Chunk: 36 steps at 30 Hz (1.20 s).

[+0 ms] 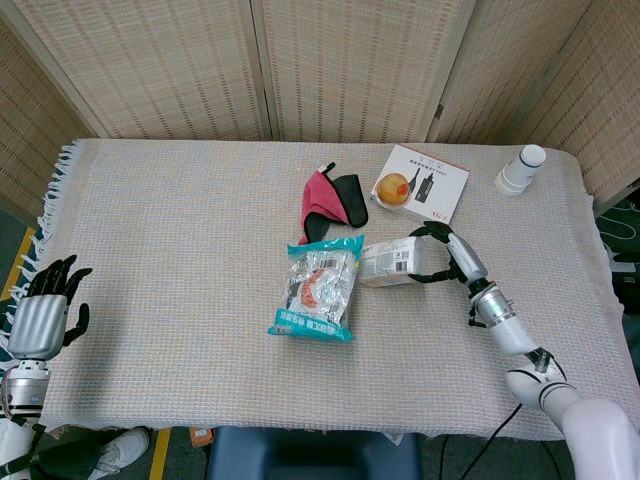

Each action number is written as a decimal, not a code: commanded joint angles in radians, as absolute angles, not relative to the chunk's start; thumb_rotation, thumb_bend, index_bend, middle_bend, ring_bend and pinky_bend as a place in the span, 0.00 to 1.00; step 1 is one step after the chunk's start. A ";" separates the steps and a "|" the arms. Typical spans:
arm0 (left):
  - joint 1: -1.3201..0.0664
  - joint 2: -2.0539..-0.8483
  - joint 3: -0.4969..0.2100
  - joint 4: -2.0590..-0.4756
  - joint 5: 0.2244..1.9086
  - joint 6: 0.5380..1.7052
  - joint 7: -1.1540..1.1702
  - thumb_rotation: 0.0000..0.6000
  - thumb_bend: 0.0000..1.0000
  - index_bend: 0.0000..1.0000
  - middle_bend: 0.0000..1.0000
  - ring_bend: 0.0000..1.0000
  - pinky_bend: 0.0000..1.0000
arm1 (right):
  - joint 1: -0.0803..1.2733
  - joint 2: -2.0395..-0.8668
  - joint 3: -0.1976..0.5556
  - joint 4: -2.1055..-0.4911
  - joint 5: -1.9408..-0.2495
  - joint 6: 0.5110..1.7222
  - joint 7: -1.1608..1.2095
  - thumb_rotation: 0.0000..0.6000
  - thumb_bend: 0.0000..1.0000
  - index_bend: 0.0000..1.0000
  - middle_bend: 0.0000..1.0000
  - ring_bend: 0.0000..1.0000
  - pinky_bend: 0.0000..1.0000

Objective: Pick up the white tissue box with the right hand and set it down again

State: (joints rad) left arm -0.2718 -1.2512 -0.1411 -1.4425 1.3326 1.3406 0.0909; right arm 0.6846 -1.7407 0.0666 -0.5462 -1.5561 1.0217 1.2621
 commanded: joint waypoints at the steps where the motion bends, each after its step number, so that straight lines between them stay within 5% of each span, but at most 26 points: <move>1: -0.272 -1.252 -0.140 -1.443 1.333 1.340 0.092 1.00 0.55 0.18 0.00 0.00 0.11 | 0.683 -1.738 0.056 -0.535 -1.561 1.020 1.249 1.00 0.21 0.45 0.41 0.27 0.00; 8: -0.273 -1.254 -0.138 -1.449 1.339 1.343 0.101 1.00 0.55 0.18 0.00 0.00 0.11 | 0.678 -1.667 0.027 -0.597 -1.566 0.980 1.184 1.00 0.21 0.42 0.41 0.27 0.00; 16: -0.274 -1.256 -0.137 -1.449 1.337 1.343 0.109 1.00 0.55 0.18 0.00 0.00 0.11 | 0.695 -1.572 -0.008 -0.716 -1.554 0.843 1.099 1.00 0.20 0.25 0.40 0.21 0.00; 25: -0.275 -1.259 -0.137 -1.447 1.336 1.342 0.118 1.00 0.55 0.18 0.00 0.00 0.11 | 0.725 -1.501 -0.030 -0.828 -1.523 0.691 0.989 1.00 0.09 0.01 0.12 0.00 0.00; 31: -0.275 -1.259 -0.136 -1.446 1.337 1.340 0.118 1.00 0.55 0.18 0.00 0.00 0.11 | 0.706 -1.447 0.004 -0.916 -1.482 0.729 0.863 1.00 0.02 0.00 0.00 0.00 0.00; 36: -0.275 -1.256 -0.136 -1.450 1.333 1.335 0.113 1.00 0.55 0.18 0.00 0.00 0.11 | 0.639 -1.251 0.019 -1.215 -1.446 0.839 0.682 1.00 0.02 0.00 0.00 0.00 0.00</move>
State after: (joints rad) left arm -0.2752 -1.2567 -0.1359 -1.4497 1.3336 1.3355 0.1133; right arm 0.6894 -1.3814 0.0034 -1.0277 -1.4781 0.7599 0.8087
